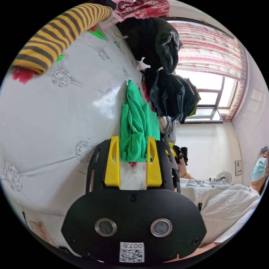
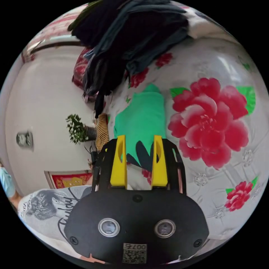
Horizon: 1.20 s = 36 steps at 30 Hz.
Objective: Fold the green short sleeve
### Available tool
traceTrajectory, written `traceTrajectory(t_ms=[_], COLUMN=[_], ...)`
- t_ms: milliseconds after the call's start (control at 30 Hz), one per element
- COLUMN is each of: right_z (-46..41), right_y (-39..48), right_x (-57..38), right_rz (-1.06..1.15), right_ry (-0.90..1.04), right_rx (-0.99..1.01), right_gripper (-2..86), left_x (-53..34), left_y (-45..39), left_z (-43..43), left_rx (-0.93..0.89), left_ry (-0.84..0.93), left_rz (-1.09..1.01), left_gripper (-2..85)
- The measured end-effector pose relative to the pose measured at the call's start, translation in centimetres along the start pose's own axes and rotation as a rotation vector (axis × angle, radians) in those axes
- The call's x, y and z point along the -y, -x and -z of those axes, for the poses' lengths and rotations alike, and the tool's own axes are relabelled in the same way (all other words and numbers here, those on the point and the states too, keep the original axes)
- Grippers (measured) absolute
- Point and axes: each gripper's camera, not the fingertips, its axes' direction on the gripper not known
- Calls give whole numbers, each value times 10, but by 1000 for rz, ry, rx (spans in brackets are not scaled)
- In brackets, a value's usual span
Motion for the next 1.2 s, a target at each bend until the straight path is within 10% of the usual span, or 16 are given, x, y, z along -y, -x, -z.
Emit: traceTrajectory(t_ms=[400, 700, 1000, 1200], right_z=[-24, 153, 370, 358], right_y=[-26, -8, 10, -46], right_x=[-17, -84, -169, -159], right_rz=[-59, 37, -34, -252], right_ry=[37, -328, -762, -703], right_rx=[105, 107, -372, -676], right_gripper=[55, 39, 37, 30], left_x=[55, 50, -16, -54], left_y=[-132, -368, -636, -575], left_z=[-69, -213, -466, -497], left_rx=[91, -80, -247, 41], left_ry=[203, 367, 592, 660], left_rz=[-189, -514, -892, -889], left_gripper=[60, 58, 80, 83])
